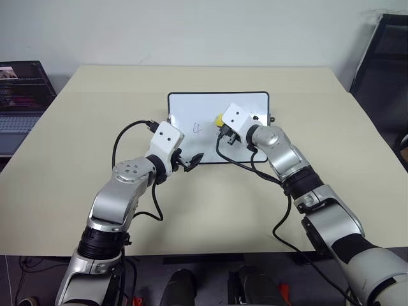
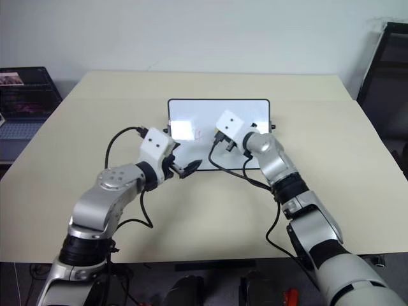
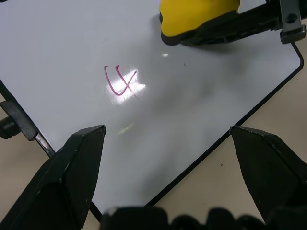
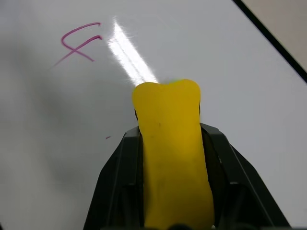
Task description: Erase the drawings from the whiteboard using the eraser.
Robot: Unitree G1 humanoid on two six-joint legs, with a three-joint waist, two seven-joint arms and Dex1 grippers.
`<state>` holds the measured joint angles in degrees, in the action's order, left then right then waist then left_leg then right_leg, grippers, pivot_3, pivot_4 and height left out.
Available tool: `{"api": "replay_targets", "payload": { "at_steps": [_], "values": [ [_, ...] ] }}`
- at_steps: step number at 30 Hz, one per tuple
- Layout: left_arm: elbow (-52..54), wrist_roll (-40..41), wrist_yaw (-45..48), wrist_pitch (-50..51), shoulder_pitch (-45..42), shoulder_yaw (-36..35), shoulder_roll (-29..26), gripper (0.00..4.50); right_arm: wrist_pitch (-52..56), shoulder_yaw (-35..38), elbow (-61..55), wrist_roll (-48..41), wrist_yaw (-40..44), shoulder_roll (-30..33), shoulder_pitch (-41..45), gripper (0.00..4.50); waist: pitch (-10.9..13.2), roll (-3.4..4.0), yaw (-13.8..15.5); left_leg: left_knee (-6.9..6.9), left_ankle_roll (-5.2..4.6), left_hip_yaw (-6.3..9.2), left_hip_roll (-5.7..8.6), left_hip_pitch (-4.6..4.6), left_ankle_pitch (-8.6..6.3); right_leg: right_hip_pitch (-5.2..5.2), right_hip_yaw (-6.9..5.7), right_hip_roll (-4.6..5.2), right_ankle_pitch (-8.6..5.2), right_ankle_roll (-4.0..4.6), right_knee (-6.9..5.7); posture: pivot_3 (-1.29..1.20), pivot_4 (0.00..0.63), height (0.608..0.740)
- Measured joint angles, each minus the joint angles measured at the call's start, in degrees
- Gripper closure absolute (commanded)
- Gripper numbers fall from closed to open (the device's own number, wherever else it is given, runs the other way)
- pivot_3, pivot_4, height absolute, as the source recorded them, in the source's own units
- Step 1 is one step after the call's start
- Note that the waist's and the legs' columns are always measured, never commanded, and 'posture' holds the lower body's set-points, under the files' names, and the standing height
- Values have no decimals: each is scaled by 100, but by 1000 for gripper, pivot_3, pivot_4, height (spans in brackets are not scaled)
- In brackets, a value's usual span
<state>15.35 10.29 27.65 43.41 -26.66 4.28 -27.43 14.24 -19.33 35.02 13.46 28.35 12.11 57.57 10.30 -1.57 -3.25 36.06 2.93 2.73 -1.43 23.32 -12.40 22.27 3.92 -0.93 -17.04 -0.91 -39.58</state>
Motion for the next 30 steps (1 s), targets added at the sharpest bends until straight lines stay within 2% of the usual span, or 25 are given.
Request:
{"api": "replay_targets", "payload": {
  "at_steps": [4,12,22,30],
  "values": [
    [0,-4,-1,-10,1,0,8,0,44,-57,-94,17,282,114,-69,3284,0,0,3,1,0,2,1,-2,0,-2,-1,0,0,0,-4,0,150,740],
    [-20,-19,4,-133,2,29,67,0,-49,17,85,119,-59,201,44,3288,0,0,16,6,1,1,4,-10,1,-7,0,1,0,0,-17,0,150,740],
    [-28,-22,5,-155,2,51,86,0,331,-124,-566,122,810,459,-402,3291,-1,-1,5,4,0,-4,3,-35,1,-21,0,0,-1,-2,-25,0,150,740],
    [-20,-21,-2,-148,49,60,112,0,-7,-13,-67,223,-14,245,-59,3297,0,-1,-7,4,1,-13,2,-39,3,-18,4,-2,-1,-3,-29,0,150,740]
  ]
}}
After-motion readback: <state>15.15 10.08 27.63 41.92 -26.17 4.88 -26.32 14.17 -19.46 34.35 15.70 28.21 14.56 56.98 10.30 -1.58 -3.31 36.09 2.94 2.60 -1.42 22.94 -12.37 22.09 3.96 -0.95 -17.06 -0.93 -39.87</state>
